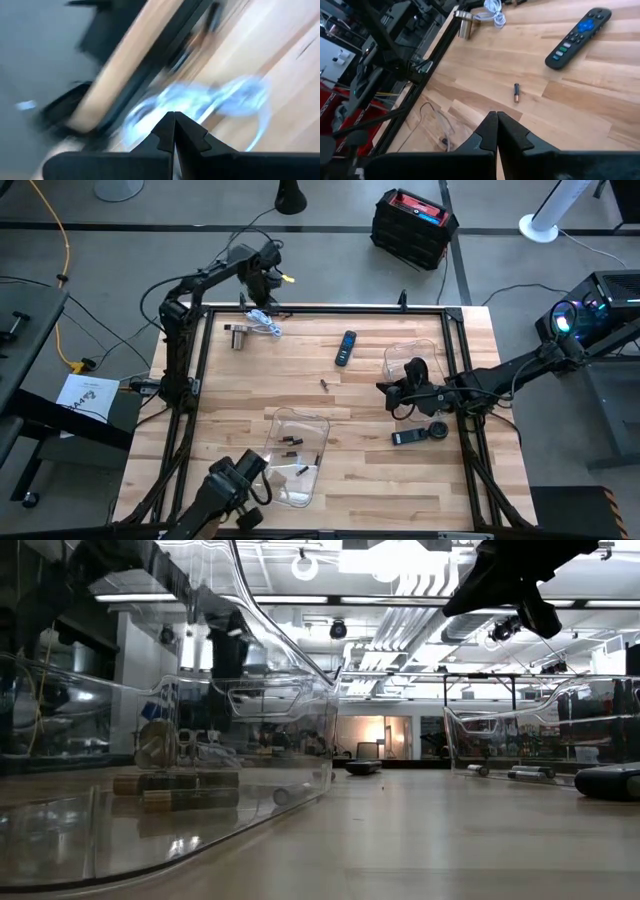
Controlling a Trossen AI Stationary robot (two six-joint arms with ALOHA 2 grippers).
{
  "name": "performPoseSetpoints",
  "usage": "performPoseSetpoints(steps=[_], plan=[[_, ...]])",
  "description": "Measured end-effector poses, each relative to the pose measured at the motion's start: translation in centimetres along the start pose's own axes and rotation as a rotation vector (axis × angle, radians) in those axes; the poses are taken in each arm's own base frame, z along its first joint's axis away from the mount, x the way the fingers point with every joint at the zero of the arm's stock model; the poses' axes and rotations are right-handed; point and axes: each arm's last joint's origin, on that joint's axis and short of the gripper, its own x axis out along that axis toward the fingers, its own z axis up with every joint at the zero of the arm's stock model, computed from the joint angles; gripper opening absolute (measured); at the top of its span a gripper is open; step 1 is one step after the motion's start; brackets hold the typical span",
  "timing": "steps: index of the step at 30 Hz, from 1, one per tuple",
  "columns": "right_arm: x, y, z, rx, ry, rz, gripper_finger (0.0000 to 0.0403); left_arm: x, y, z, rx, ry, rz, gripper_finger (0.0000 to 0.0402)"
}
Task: Sort batteries
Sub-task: Put the black battery into the left transparent bin
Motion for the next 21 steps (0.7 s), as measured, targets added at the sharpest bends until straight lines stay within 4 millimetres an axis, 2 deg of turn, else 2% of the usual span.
performPoseSetpoints(steps=[3, 7, 12, 16, 21], plan=[[0.0, 0.0, 0.0, -0.002, -0.013, -0.005, 0.0000, 0.5, 0.3, -0.7, 0.075, 0.111, 0.107, 0.0000], [0.1, -0.1, 0.1, 0.002, -0.020, -0.010, 0.0000, 2.1, 0.7, -0.9, 0.017, 0.128, 0.151, 0.0000], [0.1, 0.0, 0.2, 0.013, -0.019, -0.003, 0.0000, 5.7, 0.2, -1.8, 0.047, 0.307, 0.289, 0.0000], [0.1, 0.1, 0.3, 0.018, -0.022, 0.003, 0.0000, 6.7, 0.1, -1.6, 0.037, 0.292, 0.346, 0.0000], [0.1, 0.1, 0.3, 0.027, -0.023, 0.006, 0.0000, 7.0, -1.4, -0.3, 0.076, 0.207, 0.321, 0.0000]])
